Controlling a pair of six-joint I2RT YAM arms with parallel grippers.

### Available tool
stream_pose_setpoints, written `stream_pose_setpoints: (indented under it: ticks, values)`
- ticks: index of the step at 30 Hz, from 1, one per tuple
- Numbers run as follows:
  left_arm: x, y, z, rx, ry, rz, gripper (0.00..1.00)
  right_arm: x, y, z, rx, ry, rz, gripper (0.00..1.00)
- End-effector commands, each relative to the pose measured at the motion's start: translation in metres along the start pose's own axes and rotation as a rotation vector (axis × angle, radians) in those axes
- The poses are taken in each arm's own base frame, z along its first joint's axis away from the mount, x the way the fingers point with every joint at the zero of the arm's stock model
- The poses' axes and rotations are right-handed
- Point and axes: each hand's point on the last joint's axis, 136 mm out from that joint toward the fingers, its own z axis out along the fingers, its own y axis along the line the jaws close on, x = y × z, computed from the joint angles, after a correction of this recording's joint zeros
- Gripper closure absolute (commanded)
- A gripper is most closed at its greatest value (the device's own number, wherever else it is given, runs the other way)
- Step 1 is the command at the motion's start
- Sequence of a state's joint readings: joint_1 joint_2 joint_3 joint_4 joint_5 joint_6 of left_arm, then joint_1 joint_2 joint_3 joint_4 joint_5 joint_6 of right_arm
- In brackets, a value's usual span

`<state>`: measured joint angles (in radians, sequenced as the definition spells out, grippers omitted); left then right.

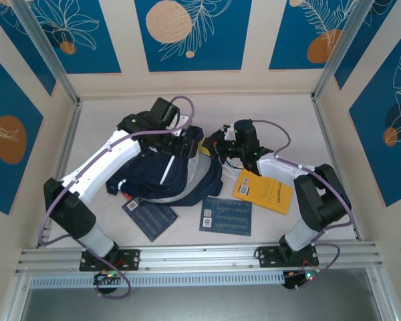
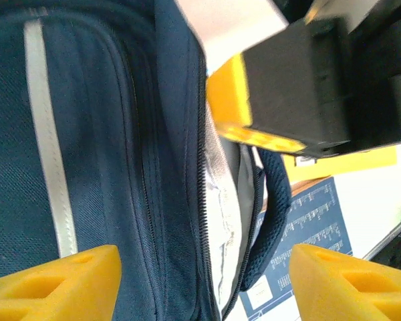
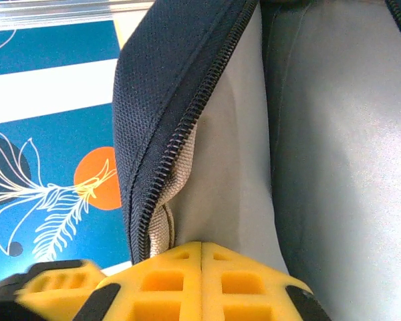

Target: Pack the student bag

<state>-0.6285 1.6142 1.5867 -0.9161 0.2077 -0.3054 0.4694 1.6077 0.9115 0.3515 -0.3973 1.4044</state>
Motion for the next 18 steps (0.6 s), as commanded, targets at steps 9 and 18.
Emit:
stream_pose_setpoints:
  ticks: [9,18]
  values:
    - [0.014,-0.013,0.044,0.107,0.059,-0.048,0.54,0.009,0.007,0.0,-0.039,0.031,-0.003,1.0]
    - [0.023,-0.004,0.059,0.083,0.083,-0.057,0.74,0.011,0.011,0.0,-0.044,0.037,-0.007,1.0]
